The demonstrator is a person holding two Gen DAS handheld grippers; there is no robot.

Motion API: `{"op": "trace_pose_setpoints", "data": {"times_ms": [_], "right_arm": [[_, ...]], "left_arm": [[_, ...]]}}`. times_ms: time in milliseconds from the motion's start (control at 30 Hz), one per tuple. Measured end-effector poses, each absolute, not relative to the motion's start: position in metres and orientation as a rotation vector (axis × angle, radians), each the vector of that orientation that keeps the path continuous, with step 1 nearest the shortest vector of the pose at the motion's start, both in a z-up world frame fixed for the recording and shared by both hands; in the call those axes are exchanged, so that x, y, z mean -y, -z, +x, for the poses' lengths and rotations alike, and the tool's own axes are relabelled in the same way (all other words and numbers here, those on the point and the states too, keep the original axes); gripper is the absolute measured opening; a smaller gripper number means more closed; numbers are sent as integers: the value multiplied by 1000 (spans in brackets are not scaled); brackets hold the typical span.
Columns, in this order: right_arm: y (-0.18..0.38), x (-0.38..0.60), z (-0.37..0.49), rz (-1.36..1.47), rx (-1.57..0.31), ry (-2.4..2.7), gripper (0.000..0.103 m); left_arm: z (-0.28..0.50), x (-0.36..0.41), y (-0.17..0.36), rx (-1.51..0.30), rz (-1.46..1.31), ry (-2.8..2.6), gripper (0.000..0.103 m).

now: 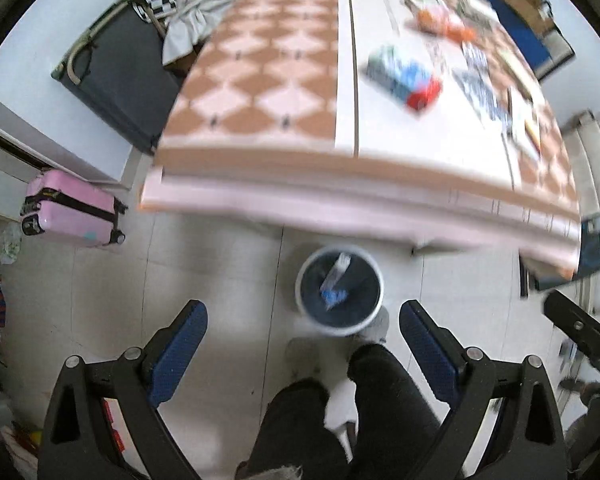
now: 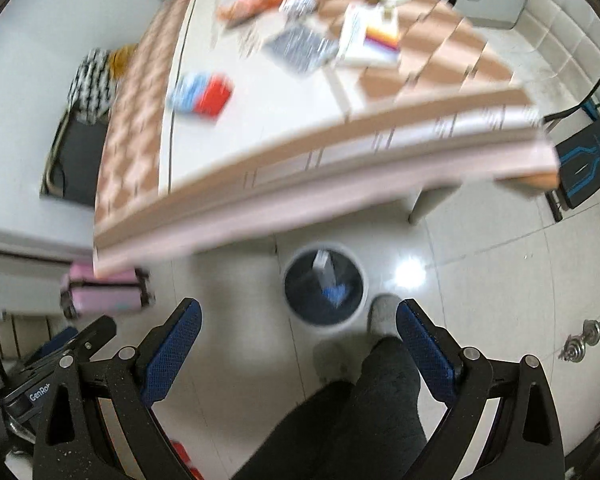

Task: Collect trash
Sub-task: 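Grasp the DHA Pure Milk carton with left tool while right tool grasps striped medicine box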

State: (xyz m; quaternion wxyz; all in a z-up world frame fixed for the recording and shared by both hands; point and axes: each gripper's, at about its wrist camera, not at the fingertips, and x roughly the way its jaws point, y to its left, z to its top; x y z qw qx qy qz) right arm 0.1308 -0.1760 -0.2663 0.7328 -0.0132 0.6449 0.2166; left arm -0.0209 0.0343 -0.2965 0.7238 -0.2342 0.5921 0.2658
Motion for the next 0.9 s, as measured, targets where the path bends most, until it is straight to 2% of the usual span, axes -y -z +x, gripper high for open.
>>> {"op": "trace_pose_setpoints", "data": {"times_ms": [133, 167, 233, 267, 500, 600, 633, 667, 700, 767, 900], "right_arm": [[252, 181, 208, 22, -1412, -432, 99], [255, 179, 225, 29, -1411, -425, 96], [263, 176, 268, 29, -1420, -414, 75], [269, 171, 284, 27, -1429, -405, 60], [324, 142, 411, 17, -1503, -333, 60], [351, 123, 434, -20, -1553, -319, 60], [361, 115, 441, -28, -1578, -315, 60], [366, 110, 444, -37, -1590, -312, 65], [366, 104, 445, -31, -1578, -322, 74], [370, 87, 446, -102, -1572, -331, 76], [373, 71, 440, -250, -1552, -353, 74]], "left_arm": [[34, -64, 286, -1282, -604, -636, 98], [47, -72, 288, -1278, -642, -648, 98], [71, -87, 293, -1271, -712, -673, 98], [89, -98, 299, -1271, -765, -698, 98], [175, -135, 343, -1268, -1019, -735, 97], [198, -141, 368, -1328, -1054, -774, 85], [203, -141, 375, -1349, -1058, -790, 75], [205, -141, 379, -1359, -1063, -796, 64], [208, -141, 384, -1368, -1066, -801, 58], [214, -136, 385, -1377, -1014, -805, 54], [236, -111, 378, -1427, -771, -705, 53]]}}
